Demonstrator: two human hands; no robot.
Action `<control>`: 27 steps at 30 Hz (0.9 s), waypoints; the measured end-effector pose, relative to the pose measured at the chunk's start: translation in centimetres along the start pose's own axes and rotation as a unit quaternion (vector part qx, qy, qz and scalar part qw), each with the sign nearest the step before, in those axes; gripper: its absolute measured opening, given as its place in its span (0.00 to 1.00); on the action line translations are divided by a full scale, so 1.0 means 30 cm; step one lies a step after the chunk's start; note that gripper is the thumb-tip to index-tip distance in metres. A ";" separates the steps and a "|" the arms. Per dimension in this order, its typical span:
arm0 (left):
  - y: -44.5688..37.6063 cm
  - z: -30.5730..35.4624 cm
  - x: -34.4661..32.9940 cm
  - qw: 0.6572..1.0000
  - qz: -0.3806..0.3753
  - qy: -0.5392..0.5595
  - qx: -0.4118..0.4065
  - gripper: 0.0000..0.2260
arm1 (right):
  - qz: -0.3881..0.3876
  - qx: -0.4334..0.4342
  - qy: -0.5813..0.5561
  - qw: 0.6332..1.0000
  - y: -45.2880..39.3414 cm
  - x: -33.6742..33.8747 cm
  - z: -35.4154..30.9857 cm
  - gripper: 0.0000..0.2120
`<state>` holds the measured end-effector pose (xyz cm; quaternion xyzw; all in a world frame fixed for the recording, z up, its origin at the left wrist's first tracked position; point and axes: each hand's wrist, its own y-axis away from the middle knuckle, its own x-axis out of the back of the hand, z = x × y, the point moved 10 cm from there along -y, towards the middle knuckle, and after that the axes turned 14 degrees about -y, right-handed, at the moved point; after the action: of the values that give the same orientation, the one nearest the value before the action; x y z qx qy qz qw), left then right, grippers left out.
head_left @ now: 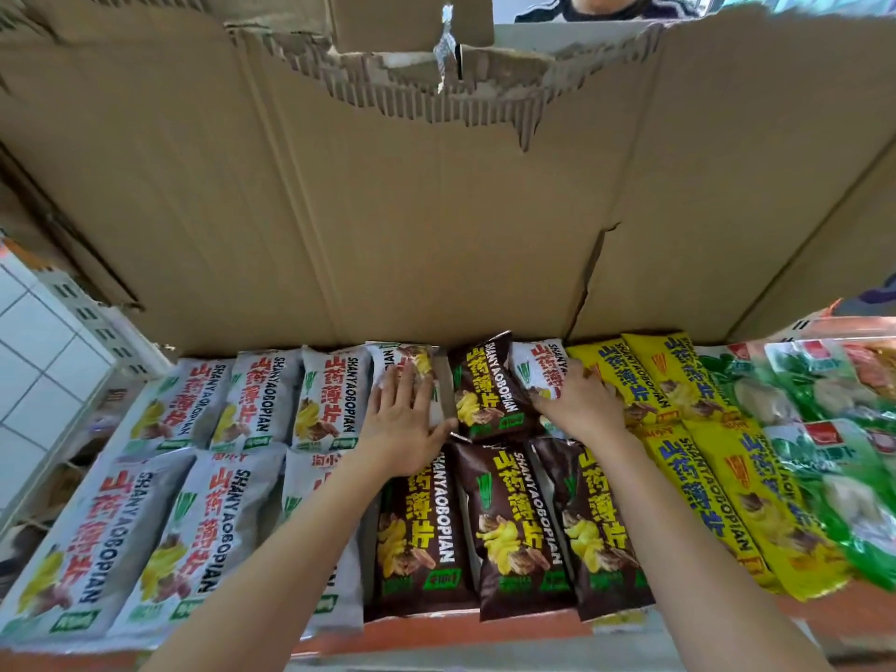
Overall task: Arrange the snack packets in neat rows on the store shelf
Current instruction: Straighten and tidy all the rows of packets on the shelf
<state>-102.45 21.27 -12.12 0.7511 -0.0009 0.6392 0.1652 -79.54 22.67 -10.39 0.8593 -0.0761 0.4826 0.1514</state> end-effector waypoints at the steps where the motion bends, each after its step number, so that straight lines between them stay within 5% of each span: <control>1: 0.000 -0.002 0.001 1.000 0.005 0.005 0.001 0.33 | 0.003 0.003 -0.013 1.000 -0.006 -0.003 0.000 0.36; 10: 0.218 0.008 0.186 0.963 0.227 0.143 0.032 0.21 | 0.087 0.068 -0.176 0.978 0.001 0.067 -0.037 0.29; 18: 0.356 0.050 0.078 0.990 0.129 0.026 0.056 0.37 | 0.127 0.007 -0.398 0.909 0.009 0.104 0.032 0.38; 22: 0.342 0.032 0.024 0.994 0.062 0.052 0.080 0.39 | 0.181 0.099 -0.355 0.912 0.102 0.197 -0.042 0.25; 27: 0.338 0.037 0.024 0.974 0.077 0.204 0.067 0.28 | 0.198 0.250 -0.305 0.897 0.277 0.272 -0.195 0.25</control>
<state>-103.41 11.56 -9.06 0.6123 0.0176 0.7880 0.0616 -82.28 16.92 0.97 0.9412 -0.1642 0.2197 -0.1973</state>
